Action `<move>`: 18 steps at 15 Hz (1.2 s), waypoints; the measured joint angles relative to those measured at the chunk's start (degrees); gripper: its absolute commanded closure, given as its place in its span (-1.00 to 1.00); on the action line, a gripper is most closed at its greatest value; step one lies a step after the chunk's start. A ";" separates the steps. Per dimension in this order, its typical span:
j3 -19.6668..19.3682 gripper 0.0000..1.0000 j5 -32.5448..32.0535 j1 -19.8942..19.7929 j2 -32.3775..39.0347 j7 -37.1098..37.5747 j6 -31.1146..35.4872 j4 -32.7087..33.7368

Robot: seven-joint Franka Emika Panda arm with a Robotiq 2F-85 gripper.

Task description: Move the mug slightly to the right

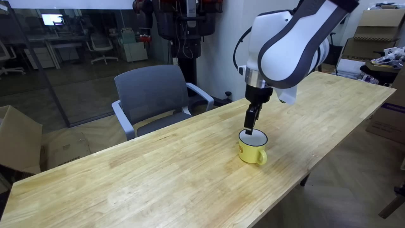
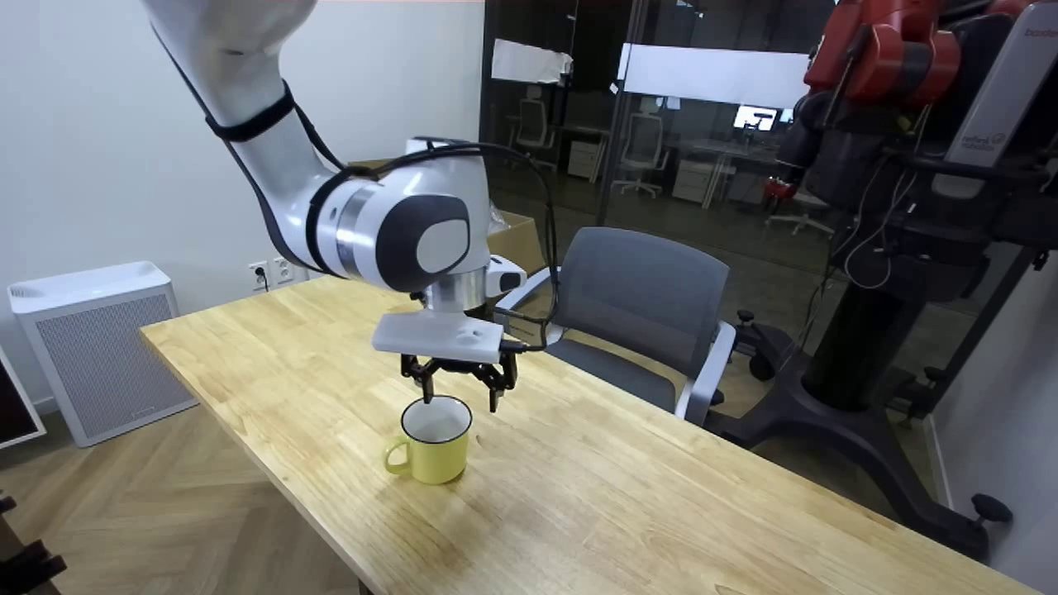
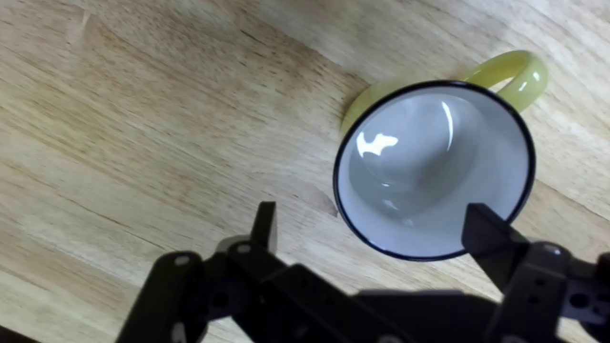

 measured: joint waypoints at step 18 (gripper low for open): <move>0.46 -1.00 7.01 -6.11 0.65 -5.28 -0.31 -2.73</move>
